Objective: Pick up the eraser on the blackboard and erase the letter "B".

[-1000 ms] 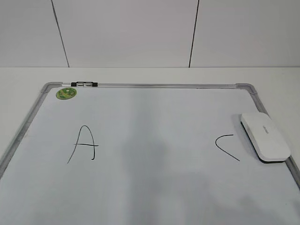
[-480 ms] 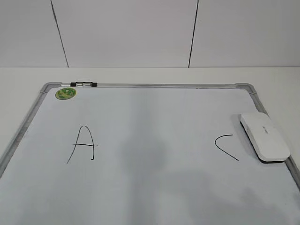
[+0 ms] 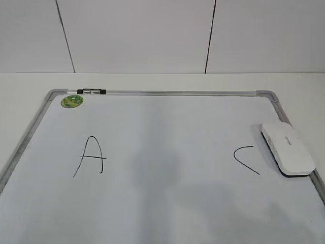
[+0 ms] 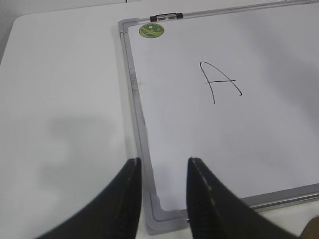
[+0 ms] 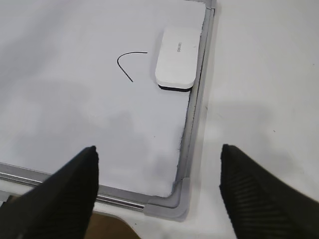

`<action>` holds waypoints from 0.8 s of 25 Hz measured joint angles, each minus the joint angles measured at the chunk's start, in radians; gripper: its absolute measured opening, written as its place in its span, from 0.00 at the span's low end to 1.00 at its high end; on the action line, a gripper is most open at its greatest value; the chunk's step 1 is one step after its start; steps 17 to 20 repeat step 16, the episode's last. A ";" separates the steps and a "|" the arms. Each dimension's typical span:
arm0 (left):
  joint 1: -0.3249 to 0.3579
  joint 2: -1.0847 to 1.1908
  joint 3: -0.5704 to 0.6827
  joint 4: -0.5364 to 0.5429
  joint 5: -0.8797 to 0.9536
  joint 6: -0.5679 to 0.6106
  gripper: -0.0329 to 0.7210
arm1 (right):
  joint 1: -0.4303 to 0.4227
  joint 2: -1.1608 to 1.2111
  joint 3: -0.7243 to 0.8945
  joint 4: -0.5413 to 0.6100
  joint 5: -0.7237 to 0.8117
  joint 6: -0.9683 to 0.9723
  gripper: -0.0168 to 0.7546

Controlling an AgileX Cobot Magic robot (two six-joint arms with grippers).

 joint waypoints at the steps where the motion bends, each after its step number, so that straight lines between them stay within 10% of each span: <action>1: 0.000 0.000 0.000 -0.002 0.000 0.000 0.36 | 0.000 0.000 0.000 0.000 -0.003 0.000 0.78; 20: -0.002 0.000 0.000 -0.011 0.000 0.000 0.36 | 0.000 0.000 0.000 0.000 -0.003 0.004 0.78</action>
